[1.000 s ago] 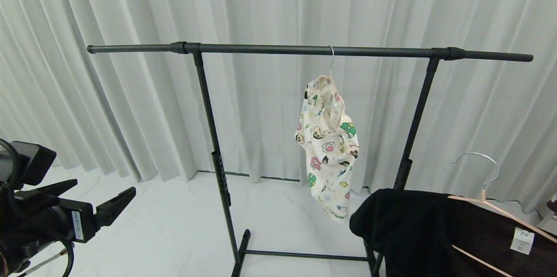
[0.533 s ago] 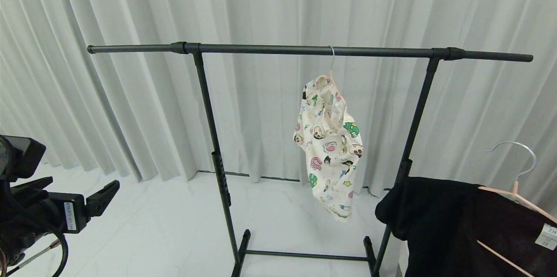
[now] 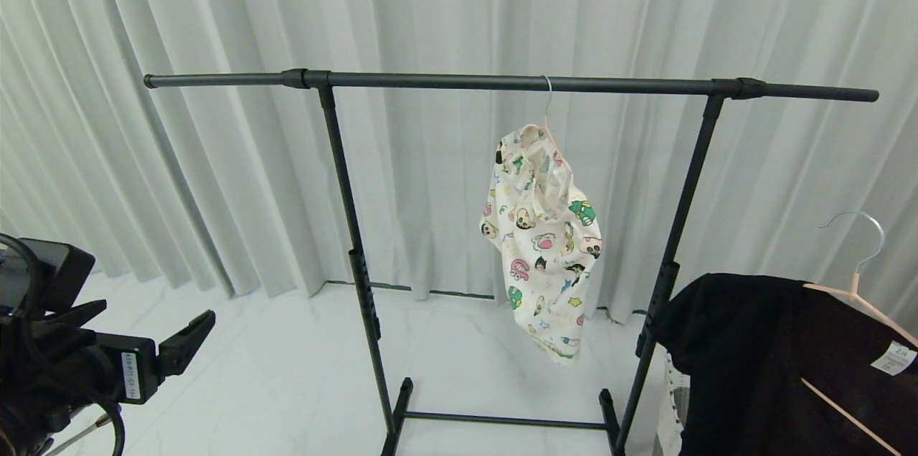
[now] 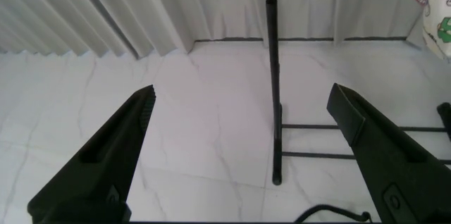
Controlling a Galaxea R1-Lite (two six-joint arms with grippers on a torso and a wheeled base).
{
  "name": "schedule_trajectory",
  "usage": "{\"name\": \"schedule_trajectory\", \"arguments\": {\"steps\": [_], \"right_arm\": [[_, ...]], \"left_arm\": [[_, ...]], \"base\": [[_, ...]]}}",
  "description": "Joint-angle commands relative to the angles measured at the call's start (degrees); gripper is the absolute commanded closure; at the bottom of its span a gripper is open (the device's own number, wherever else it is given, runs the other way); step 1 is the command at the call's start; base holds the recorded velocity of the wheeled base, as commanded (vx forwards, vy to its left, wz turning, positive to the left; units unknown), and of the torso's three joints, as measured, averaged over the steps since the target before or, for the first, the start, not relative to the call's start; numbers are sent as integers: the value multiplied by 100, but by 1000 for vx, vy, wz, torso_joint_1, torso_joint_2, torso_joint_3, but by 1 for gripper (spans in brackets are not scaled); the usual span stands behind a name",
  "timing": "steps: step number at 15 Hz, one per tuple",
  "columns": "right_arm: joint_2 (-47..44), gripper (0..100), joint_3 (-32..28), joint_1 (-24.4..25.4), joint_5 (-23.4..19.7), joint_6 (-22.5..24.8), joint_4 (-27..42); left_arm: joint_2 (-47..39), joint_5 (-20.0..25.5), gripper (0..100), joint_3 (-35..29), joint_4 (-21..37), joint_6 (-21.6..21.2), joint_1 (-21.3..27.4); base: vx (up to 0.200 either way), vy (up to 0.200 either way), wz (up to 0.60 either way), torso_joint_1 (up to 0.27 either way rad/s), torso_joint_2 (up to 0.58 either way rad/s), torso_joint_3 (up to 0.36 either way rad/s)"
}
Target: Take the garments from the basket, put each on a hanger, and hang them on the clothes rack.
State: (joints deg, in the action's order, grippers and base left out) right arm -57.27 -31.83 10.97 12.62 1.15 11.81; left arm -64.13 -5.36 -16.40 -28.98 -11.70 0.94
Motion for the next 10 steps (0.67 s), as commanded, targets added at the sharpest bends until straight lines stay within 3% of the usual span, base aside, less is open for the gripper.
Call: {"name": "schedule_trajectory", "arguments": {"steps": [1,5,10], "right_arm": [[-425,100,10,107,-5,-71,-47],[-1489,100,-157,872,224,-1099,-1234],[-2104,100,-456,1179,294,-1240,-2535]], "left_arm": [[59,-61,0,119,-3,1,135],[94,-193,0,189,-3,1,170],[103,-246,0,198,-3,-51,214]], "base": [[0,0,0,0,0,0],[0,0,0,0,0,0],[0,0,0,0,0,0]]}}
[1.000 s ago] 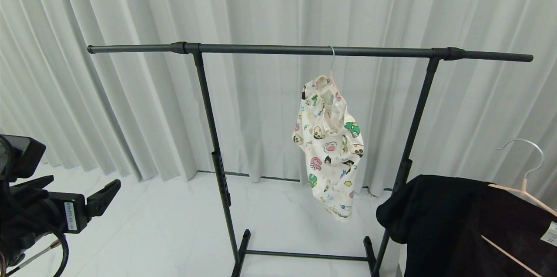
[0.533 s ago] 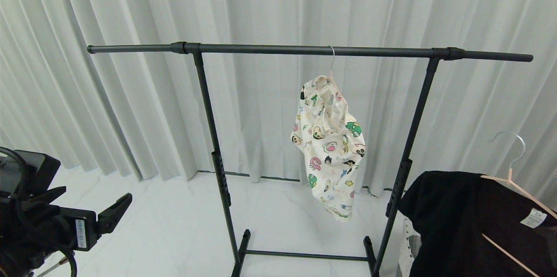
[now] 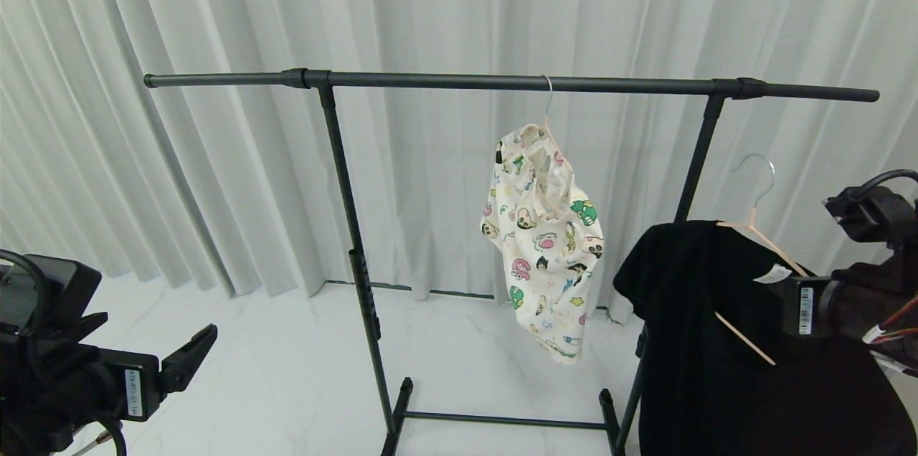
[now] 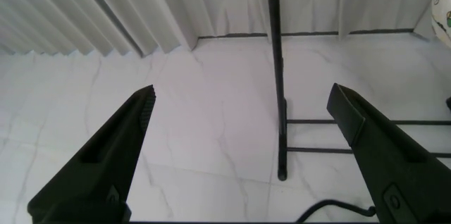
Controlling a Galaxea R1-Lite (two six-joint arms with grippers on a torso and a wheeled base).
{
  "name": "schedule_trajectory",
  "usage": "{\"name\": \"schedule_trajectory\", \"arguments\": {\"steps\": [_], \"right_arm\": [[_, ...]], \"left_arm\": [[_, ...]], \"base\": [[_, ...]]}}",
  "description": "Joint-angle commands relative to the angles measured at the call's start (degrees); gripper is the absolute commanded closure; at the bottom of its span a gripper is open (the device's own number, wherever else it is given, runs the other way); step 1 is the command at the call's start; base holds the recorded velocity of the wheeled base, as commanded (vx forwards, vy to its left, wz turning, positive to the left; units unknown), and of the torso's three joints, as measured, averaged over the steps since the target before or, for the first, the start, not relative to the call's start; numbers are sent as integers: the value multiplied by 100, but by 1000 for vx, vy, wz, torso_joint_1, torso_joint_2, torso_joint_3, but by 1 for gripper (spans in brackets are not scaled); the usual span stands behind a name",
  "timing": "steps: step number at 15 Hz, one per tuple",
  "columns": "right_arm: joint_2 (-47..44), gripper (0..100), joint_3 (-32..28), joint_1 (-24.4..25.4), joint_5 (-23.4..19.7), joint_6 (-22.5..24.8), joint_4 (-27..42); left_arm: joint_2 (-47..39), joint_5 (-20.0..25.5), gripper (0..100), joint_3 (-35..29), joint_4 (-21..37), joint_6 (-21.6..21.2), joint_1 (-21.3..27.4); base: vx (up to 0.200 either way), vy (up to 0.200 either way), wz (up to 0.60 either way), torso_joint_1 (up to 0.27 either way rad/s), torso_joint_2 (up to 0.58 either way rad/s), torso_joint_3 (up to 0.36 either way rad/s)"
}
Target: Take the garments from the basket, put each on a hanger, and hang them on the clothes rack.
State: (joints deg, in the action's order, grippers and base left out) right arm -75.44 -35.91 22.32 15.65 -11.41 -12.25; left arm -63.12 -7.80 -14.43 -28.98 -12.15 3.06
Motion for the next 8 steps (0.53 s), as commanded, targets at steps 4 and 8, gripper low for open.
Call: {"name": "schedule_trajectory", "arguments": {"steps": [4,8], "right_arm": [[-270,100,-47,53,-238,165,-1201],[-244,100,-47,53,-273,271,-1860]], "left_arm": [[54,-2,0,2,-3,-129,213],[72,-11,0,2,6,-138,221]], "base": [[0,0,0,0,0,0],[0,0,0,0,0,0]]}}
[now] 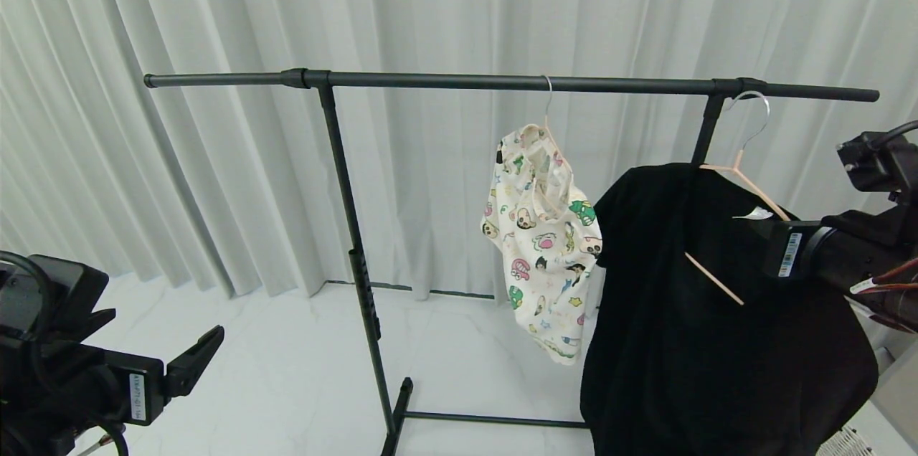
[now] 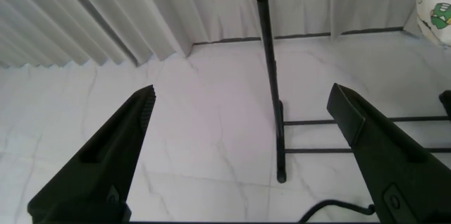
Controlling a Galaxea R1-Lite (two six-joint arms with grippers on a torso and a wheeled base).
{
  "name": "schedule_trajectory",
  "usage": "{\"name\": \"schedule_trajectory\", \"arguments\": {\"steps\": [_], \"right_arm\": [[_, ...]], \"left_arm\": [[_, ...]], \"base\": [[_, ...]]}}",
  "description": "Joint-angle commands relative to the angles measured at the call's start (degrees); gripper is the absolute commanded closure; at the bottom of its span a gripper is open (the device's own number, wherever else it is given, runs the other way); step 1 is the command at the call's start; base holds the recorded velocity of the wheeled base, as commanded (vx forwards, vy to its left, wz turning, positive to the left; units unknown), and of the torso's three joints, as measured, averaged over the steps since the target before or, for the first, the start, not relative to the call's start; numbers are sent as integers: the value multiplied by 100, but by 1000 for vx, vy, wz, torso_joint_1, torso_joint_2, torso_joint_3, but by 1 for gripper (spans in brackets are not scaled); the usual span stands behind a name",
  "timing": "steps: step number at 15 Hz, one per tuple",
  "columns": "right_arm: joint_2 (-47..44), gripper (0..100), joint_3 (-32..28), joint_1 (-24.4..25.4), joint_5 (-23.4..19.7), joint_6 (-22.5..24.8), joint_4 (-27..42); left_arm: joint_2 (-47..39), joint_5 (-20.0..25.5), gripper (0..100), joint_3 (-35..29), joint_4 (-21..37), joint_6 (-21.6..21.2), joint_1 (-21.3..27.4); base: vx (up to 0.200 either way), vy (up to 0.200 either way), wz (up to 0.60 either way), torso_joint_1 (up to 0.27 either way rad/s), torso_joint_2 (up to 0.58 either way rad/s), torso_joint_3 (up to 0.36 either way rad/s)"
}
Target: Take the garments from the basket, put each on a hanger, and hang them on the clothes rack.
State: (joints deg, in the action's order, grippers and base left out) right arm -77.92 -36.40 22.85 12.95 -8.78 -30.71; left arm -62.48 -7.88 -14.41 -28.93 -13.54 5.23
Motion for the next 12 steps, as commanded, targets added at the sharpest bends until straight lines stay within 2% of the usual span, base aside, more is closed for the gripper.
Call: {"name": "schedule_trajectory", "arguments": {"steps": [1,6,12], "right_arm": [[5,100,-16,1,-3,16,-84],[58,100,-78,1,-3,333,-216],[190,100,-86,1,-3,342,-216]], "left_arm": [[16,-4,0,0,-8,1,48],[51,-4,0,43,1,10,417],[51,-12,0,43,-8,10,461]], "base": [[0,0,0,0,0,0],[200,0,0,-2,0,2],[200,0,0,6,2,2]]}}
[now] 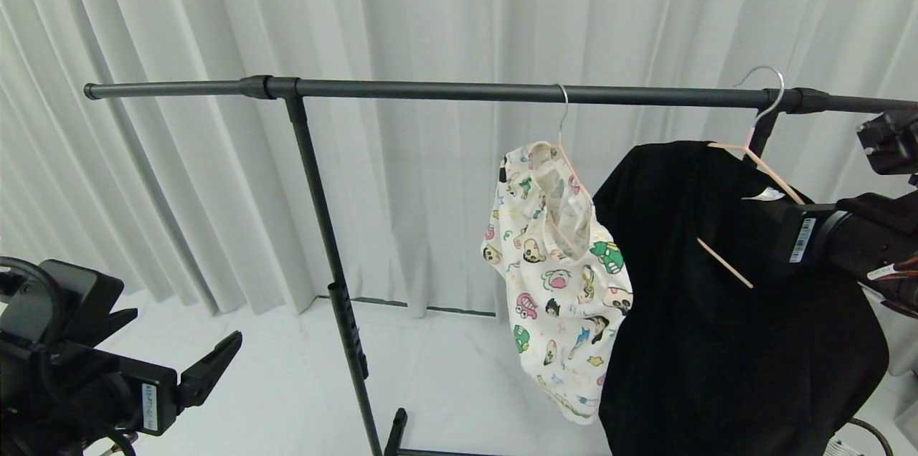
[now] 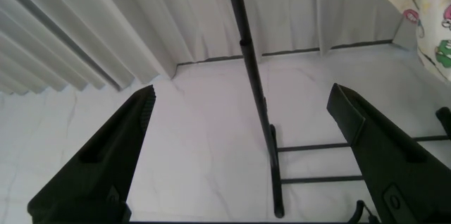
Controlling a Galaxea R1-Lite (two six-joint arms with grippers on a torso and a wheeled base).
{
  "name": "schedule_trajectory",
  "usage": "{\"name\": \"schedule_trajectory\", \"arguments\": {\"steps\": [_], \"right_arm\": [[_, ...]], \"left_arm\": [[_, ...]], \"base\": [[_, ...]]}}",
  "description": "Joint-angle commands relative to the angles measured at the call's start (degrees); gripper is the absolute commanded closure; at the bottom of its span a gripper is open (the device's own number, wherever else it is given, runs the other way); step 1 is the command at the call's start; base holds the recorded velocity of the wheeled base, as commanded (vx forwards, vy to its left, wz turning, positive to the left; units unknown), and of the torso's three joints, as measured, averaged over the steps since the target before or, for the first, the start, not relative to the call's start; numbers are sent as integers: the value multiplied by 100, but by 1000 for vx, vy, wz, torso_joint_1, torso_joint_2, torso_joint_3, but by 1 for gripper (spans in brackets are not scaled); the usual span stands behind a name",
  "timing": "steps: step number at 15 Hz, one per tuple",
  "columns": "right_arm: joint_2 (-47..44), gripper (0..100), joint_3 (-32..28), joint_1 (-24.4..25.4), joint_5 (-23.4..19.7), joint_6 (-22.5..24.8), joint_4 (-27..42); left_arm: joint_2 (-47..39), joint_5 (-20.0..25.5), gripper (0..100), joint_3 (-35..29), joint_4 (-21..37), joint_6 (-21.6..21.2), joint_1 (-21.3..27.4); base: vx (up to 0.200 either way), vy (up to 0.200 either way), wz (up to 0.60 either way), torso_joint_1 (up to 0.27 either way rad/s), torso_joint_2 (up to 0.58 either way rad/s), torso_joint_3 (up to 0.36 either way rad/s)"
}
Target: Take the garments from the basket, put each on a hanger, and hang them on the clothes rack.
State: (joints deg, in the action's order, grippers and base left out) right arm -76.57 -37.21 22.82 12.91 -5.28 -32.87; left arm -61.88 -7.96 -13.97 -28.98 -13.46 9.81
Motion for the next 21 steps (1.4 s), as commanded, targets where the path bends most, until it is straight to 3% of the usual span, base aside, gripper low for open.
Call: {"name": "schedule_trajectory", "arguments": {"steps": [1,7,13,21], "right_arm": [[63,100,-6,3,1,18,-1],[-51,100,-147,-6,-69,62,-1],[-1238,100,-1034,-234,-175,62,-1],[-1870,100,-1483,-261,-210,62,-1]], "left_arm": [[-8,-4,0,0,-3,1,3],[44,-4,0,35,6,1,12],[150,-21,0,131,-3,1,82],[141,-21,0,202,6,10,82]], "base": [[200,0,0,2,2,-2],[33,0,0,0,0,0],[0,0,0,0,0,0],[0,0,0,0,0,0]]}}
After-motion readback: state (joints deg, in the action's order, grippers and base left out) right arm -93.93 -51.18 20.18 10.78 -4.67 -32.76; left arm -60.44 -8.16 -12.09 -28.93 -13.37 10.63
